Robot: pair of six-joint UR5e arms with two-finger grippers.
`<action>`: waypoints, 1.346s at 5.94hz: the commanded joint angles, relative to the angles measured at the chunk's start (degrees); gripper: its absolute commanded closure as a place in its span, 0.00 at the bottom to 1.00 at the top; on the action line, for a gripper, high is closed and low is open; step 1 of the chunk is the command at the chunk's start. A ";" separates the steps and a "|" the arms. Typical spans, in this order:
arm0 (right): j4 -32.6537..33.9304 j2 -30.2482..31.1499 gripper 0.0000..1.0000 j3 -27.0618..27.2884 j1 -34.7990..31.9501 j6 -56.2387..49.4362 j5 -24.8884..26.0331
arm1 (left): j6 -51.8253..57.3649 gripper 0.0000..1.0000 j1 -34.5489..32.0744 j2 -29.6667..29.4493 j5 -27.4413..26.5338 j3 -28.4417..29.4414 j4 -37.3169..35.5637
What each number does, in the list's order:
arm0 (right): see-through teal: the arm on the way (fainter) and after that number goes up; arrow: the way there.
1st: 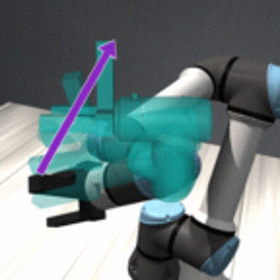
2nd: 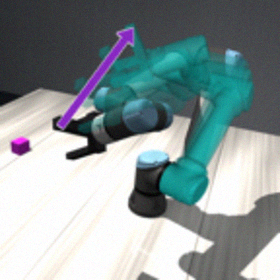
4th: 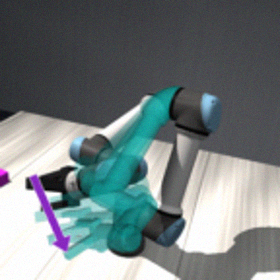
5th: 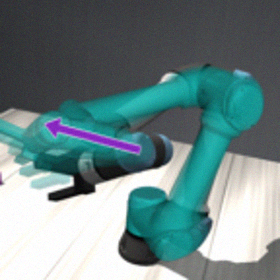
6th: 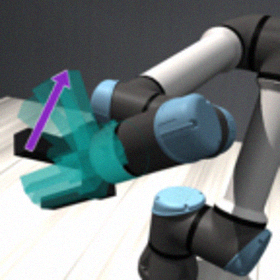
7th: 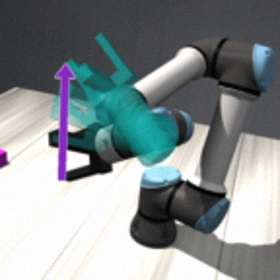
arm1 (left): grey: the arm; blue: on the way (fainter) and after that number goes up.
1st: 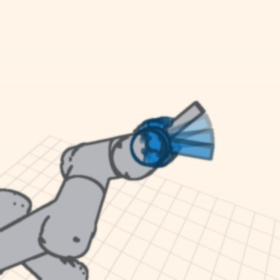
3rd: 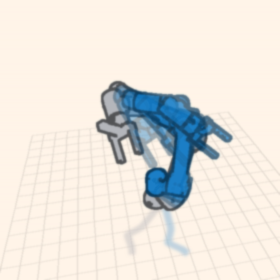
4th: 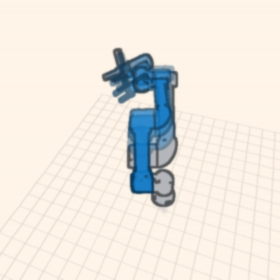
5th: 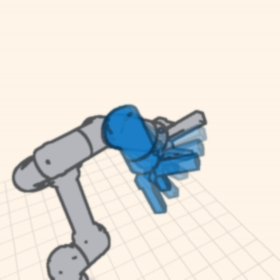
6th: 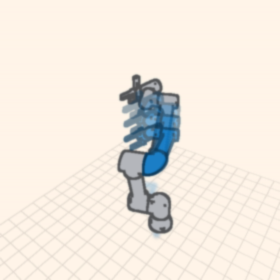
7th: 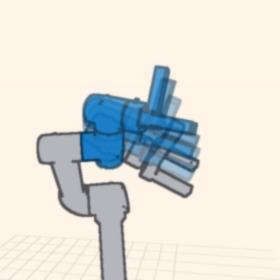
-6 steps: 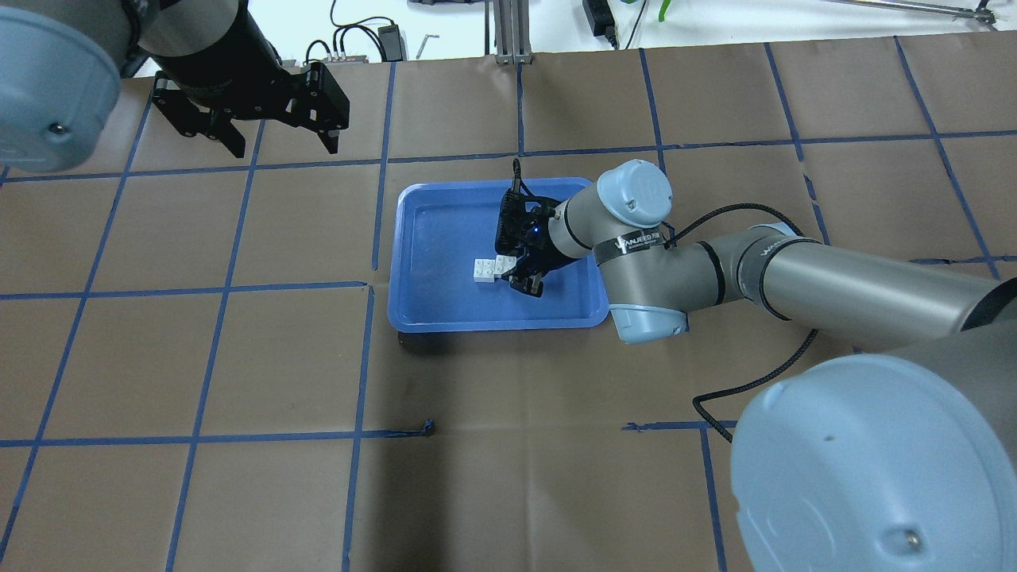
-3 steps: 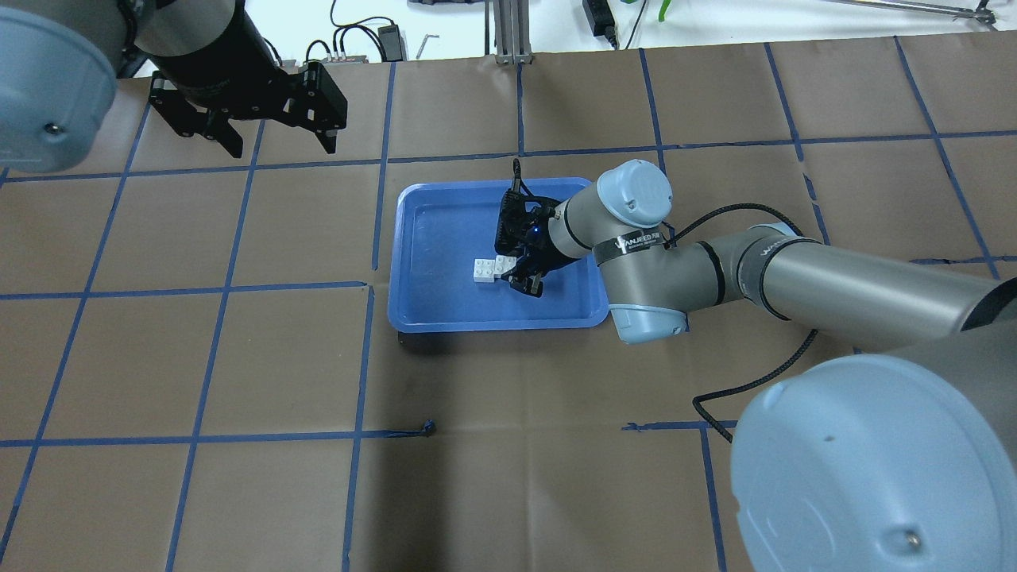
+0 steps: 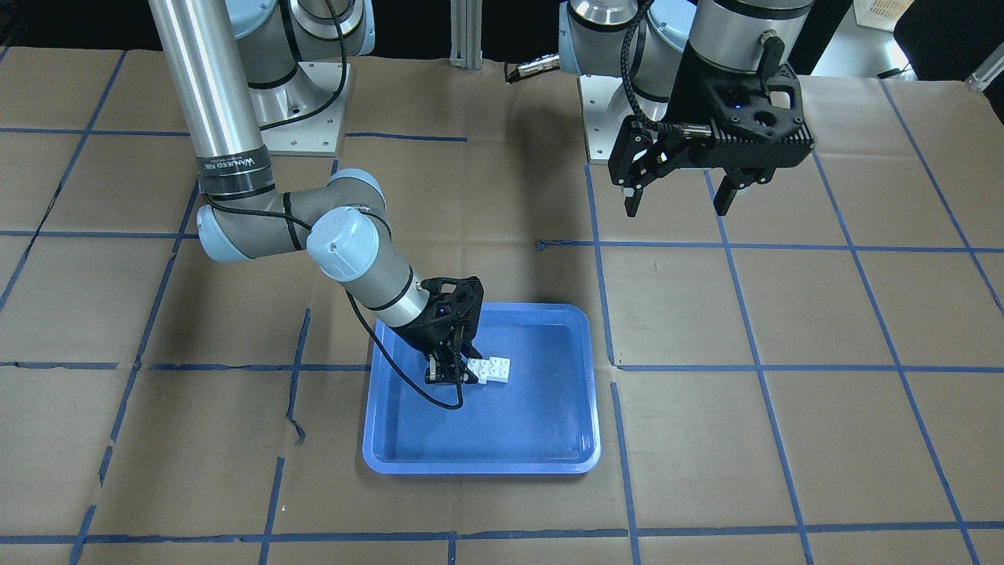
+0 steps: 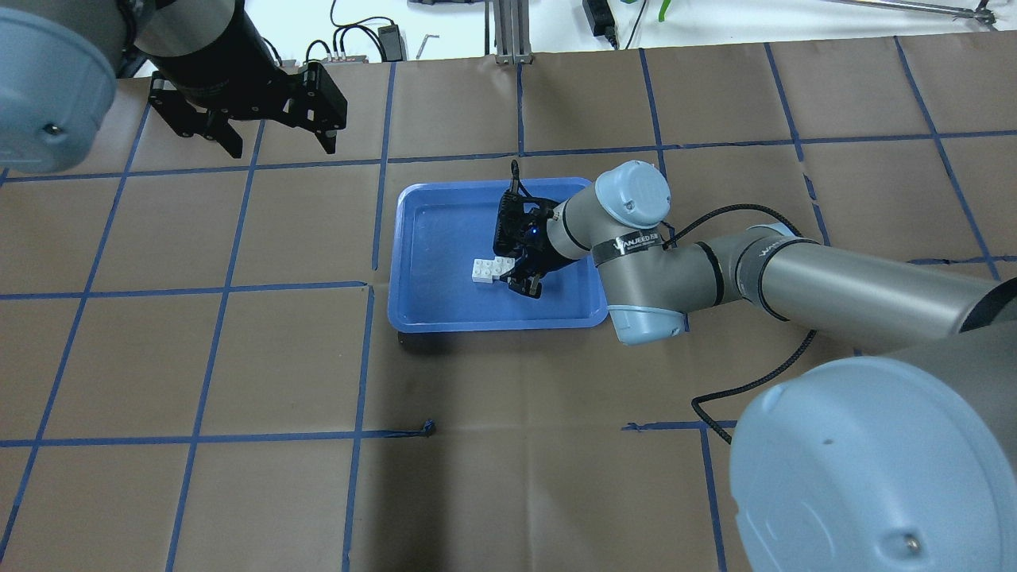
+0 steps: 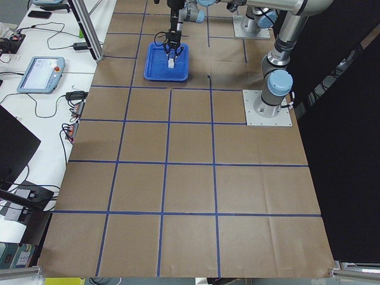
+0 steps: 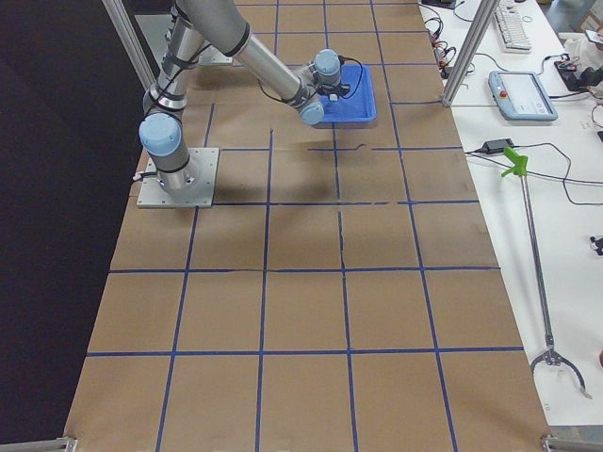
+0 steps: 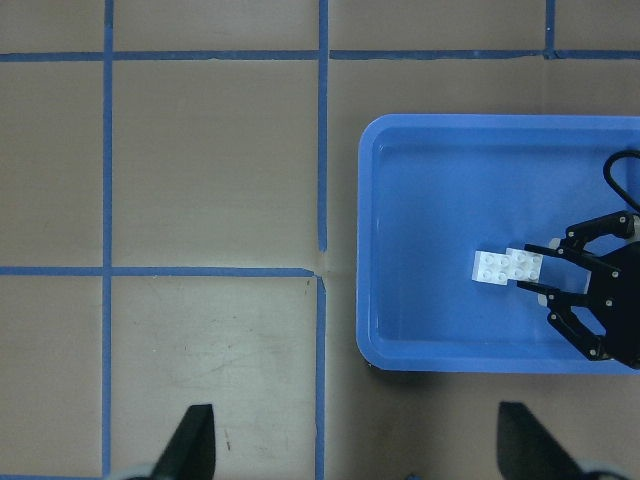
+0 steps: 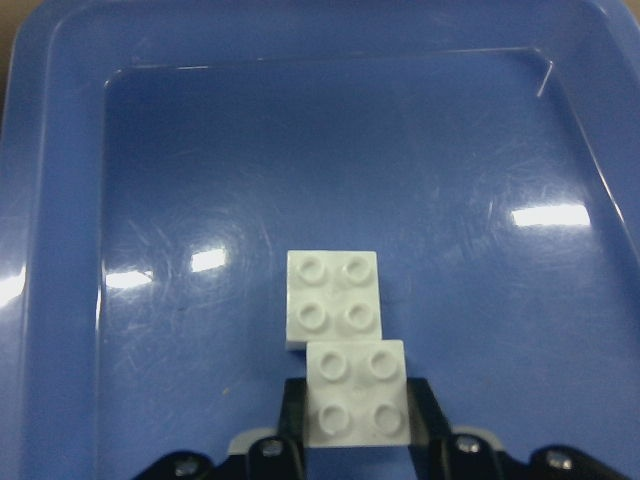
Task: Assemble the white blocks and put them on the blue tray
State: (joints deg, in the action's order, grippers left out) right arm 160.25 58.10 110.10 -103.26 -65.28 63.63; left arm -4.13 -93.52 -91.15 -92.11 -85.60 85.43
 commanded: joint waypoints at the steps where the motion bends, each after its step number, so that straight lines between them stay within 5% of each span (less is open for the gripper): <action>1: -0.20 0.08 0.72 0.03 -0.01 0.59 0.00 | 0.00 0.01 0.00 0.00 0.00 0.00 0.00; 8: -0.38 0.08 0.72 0.12 -1.24 1.82 0.00 | 0.00 0.01 0.09 0.00 0.09 0.00 0.00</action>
State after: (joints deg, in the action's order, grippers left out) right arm 159.90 58.19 110.18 -104.46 -63.53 63.65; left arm -4.13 -93.44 -91.14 -92.03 -85.60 85.43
